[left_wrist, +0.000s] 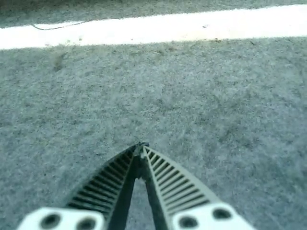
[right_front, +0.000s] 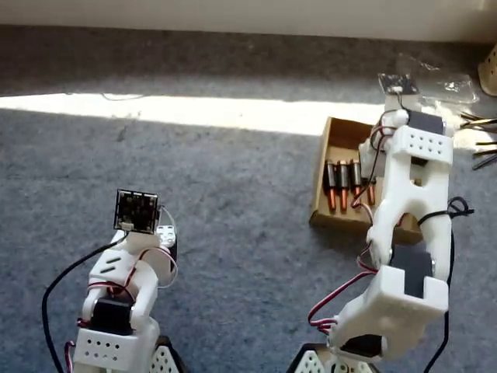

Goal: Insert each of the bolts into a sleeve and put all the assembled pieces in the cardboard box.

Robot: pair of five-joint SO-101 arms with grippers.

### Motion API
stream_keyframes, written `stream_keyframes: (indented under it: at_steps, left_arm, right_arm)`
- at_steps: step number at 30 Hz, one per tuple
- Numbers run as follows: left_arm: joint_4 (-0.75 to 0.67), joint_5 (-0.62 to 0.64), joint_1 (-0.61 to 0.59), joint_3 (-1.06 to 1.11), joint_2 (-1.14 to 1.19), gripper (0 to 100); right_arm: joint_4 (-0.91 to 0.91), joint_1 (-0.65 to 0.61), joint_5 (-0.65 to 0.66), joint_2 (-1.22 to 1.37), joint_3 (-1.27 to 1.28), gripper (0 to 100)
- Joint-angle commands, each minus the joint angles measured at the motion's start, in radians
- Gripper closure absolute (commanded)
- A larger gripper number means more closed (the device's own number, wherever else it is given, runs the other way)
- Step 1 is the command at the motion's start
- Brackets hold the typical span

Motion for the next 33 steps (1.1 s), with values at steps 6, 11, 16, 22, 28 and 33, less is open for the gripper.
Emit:
stream_keyframes:
  at_steps: [6,11,16,22,28,33]
  left_arm:
    - [-0.014,0.0,-0.122,-0.117,-0.01,99]
    - [-0.014,0.002,-0.119,-0.117,-0.01,99]
    - [-0.012,0.0,-0.068,-0.108,-0.01,99]
    - [-0.006,-0.005,-0.07,-0.108,-0.01,99]
    - [-0.006,-0.006,-0.07,-0.108,-0.01,99]
    - [-0.006,-0.006,-0.07,-0.108,-0.01,99]
  right_arm:
    - [0.016,-0.076,0.002,-0.248,-0.058,84.2]
    - [0.016,-0.128,0.002,-0.426,-0.058,84.2]
    - [0.05,-0.177,0.002,-0.611,-0.016,84.2]
    - [0.051,-0.191,0.002,-0.828,0.064,84.2]
    - [0.051,-0.191,0.002,-1.046,0.16,84.2]
    - [0.045,-0.191,0.002,-1.218,0.306,84.2]
